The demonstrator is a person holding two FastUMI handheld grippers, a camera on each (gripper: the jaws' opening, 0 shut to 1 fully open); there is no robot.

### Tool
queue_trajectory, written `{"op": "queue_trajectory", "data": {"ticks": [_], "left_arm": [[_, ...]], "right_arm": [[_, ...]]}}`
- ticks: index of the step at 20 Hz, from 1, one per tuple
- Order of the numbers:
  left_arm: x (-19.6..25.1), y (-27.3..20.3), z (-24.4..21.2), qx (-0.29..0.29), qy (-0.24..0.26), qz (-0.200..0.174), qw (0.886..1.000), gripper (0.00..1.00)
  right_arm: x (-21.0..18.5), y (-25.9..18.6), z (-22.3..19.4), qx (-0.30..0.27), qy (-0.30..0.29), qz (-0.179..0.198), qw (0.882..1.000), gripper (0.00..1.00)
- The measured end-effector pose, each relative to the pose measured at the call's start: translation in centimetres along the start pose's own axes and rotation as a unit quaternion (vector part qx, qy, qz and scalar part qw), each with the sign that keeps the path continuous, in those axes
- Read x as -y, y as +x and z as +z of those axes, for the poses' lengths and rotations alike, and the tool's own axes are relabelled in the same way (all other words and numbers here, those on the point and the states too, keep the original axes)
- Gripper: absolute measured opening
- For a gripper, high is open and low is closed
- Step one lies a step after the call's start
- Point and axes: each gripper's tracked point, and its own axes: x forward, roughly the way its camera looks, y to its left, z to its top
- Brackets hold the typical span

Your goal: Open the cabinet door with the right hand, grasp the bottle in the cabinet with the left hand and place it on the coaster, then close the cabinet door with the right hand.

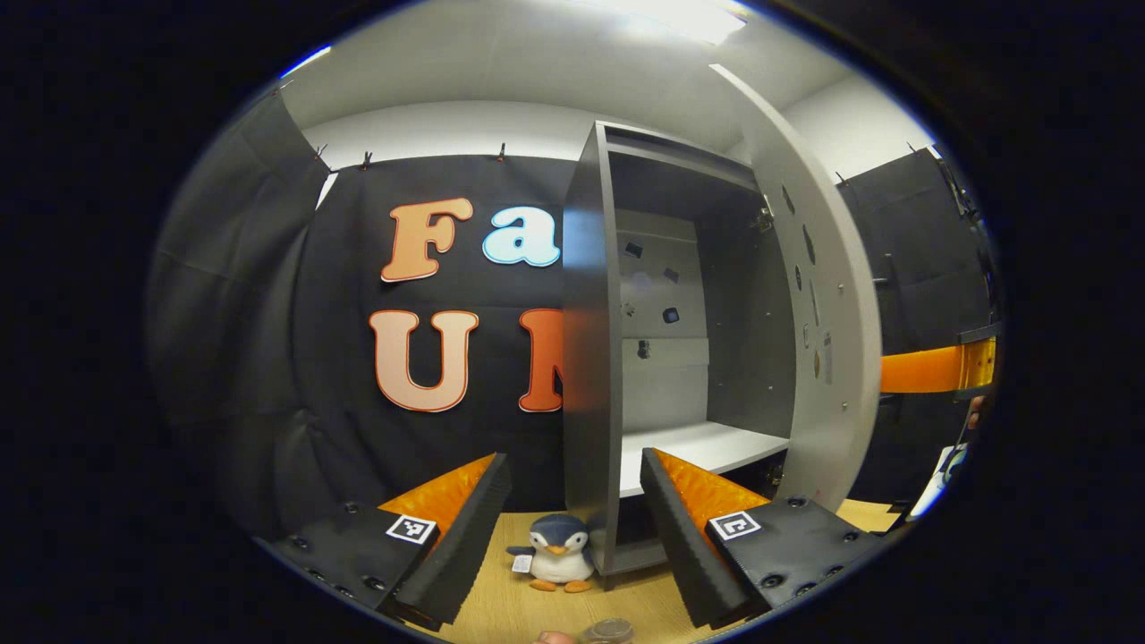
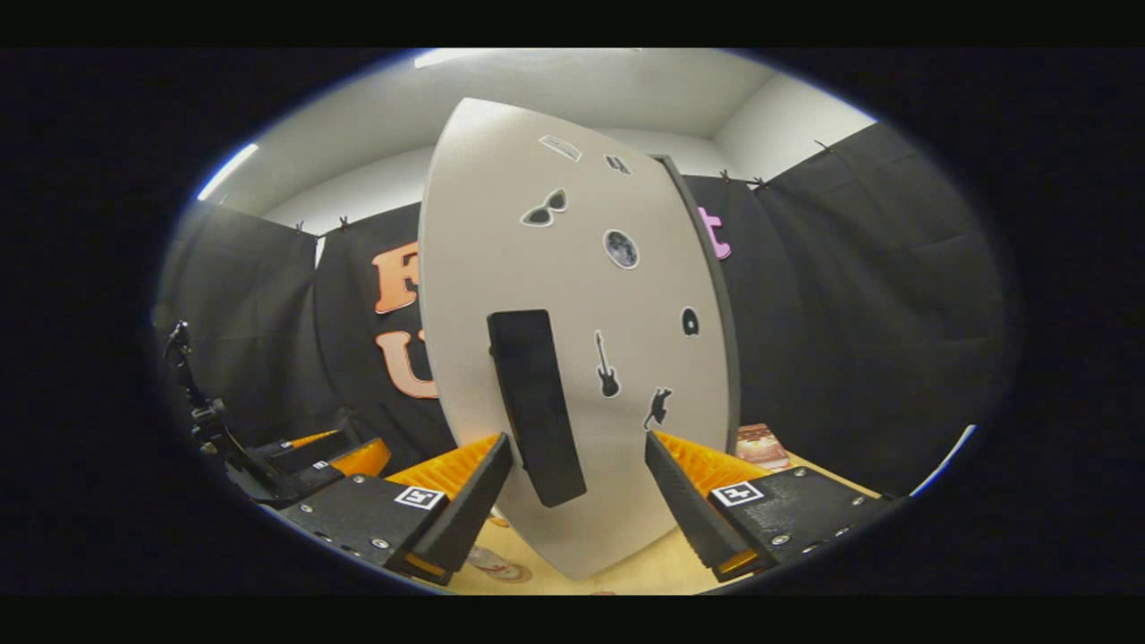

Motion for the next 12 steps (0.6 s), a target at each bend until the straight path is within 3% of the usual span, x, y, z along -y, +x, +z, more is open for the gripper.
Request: {"op": "queue_trajectory", "data": {"ticks": [1, 4, 6, 7, 12], "left_arm": [[-0.5, 0.3, 0.0, -0.001, 0.002, 0.0, 1.0, 0.95], [-1.6, 0.8, -0.3, -0.008, 0.005, 0.001, 1.0, 0.95], [-2.0, 1.0, -0.3, -0.006, 0.006, 0.01, 1.0, 0.95], [-2.1, 1.1, -0.4, -0.008, 0.005, 0.013, 1.0, 0.95], [-1.6, 1.7, -0.7, -0.008, 0.005, 0.022, 1.0, 0.95]], "right_arm": [[-0.9, 1.4, -0.2, -0.004, -0.005, 0.002, 1.0, 0.93], [-2.9, 4.5, -0.5, -0.005, -0.012, 0.014, 1.0, 0.93], [-3.0, 5.8, -0.7, -0.01, -0.011, 0.021, 1.0, 0.97], [-2.6, 6.0, -0.4, -0.01, -0.01, 0.024, 1.0, 0.93], [-2.9, 8.0, -0.7, -0.016, 0.001, 0.046, 0.999, 0.94]]}}
